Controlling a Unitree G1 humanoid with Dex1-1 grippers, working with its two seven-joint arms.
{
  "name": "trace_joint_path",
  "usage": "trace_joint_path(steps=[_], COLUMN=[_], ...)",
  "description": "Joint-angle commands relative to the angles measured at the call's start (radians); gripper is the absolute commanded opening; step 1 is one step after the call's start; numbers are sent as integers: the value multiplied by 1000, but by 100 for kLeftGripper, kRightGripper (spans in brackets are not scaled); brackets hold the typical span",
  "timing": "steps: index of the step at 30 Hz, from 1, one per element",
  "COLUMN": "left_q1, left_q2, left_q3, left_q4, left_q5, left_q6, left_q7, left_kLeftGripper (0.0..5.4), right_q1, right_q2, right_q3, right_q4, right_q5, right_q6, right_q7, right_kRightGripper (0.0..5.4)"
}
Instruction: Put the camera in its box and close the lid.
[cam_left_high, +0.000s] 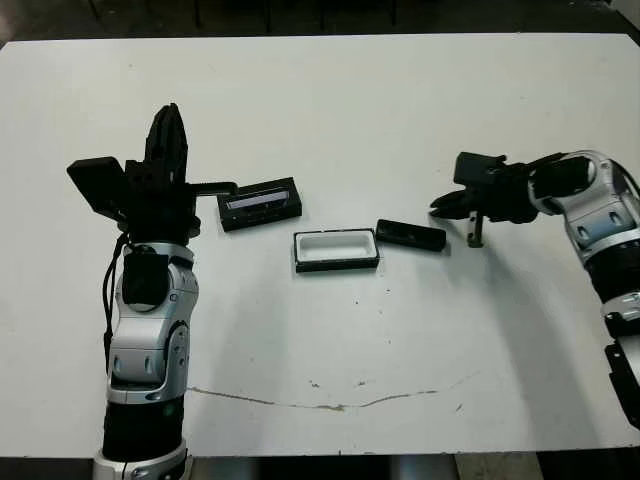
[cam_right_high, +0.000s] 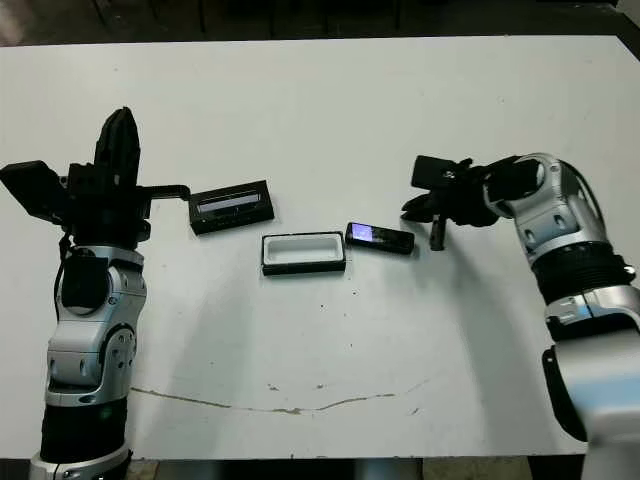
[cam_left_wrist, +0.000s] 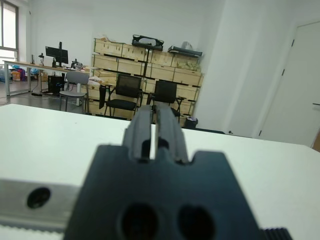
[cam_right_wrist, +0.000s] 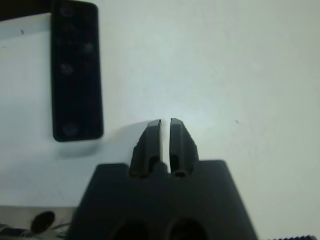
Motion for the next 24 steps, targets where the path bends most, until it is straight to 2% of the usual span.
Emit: trace_joint_path(steps=[1,10,17,24], left_q1=[23,23,24,26], left_q2=[13,22,18,14], left_q3=[7,8,6,5], left_q4=[3,-1,-5,-3], left_q5=[0,7,4,1], left_q6=[22,25,32,26], left_q7=[-2,-5,1,0], left_kLeftGripper=[1,1,1,1], right_q1=[45,110,150,187], right_q2=[-23,-31,-22,-20], right_q3=[-20,-45,-45,-35], right_q4=[-25,-102,-153,-177], right_q5=[24,83,110,123], right_q6=[36,75,145,120], right_q7=[14,36,40,30], right_kRightGripper=[0,0,0,0])
